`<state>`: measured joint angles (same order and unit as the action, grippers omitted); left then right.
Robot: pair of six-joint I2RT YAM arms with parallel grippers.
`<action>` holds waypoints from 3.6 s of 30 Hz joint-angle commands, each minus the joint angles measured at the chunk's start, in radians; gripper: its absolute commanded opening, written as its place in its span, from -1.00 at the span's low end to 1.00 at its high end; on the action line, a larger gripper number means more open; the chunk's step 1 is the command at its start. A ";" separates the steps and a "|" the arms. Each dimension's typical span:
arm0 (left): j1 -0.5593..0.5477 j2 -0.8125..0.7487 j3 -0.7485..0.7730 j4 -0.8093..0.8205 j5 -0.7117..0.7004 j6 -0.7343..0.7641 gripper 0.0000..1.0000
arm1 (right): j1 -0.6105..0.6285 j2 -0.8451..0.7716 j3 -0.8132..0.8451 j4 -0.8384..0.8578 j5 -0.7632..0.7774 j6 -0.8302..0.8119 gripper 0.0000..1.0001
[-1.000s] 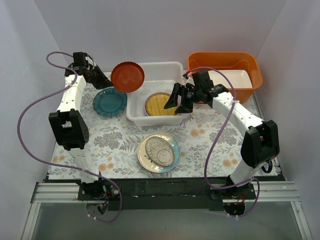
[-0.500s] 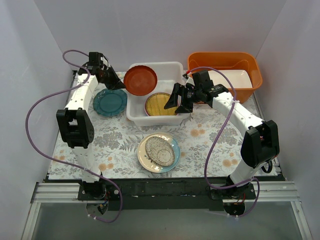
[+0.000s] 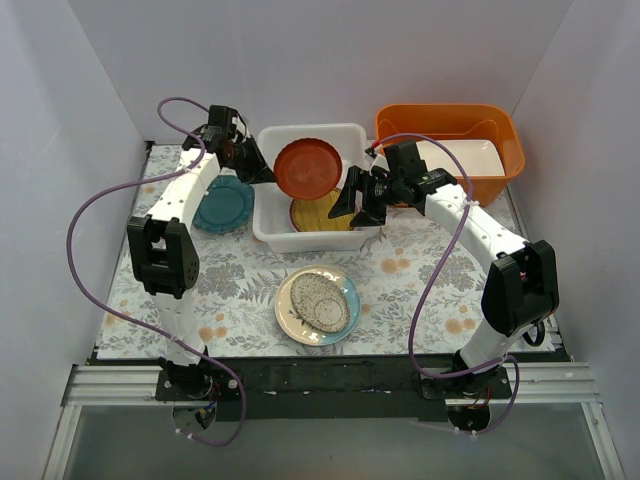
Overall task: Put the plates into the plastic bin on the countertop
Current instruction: Place the plate in the plastic bin, then pick up the plate at the center of the board.
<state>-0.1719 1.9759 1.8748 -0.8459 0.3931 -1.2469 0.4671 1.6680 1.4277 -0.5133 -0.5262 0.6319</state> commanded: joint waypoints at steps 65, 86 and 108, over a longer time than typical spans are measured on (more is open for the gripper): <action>-0.132 0.173 0.014 -0.116 -0.115 0.095 -1.00 | 0.004 -0.071 -0.049 0.041 0.000 -0.011 0.66; -0.133 0.205 0.099 -0.177 -0.175 0.118 -0.53 | 0.004 -0.070 -0.047 0.042 -0.005 -0.015 0.66; -0.144 0.124 0.162 -0.084 -0.016 0.081 0.96 | 0.002 -0.079 -0.052 0.041 -0.006 -0.018 0.67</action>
<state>-0.3176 2.1857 2.0056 -0.9787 0.3016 -1.1439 0.4671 1.6356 1.3907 -0.4976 -0.5262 0.6262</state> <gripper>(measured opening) 0.981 0.833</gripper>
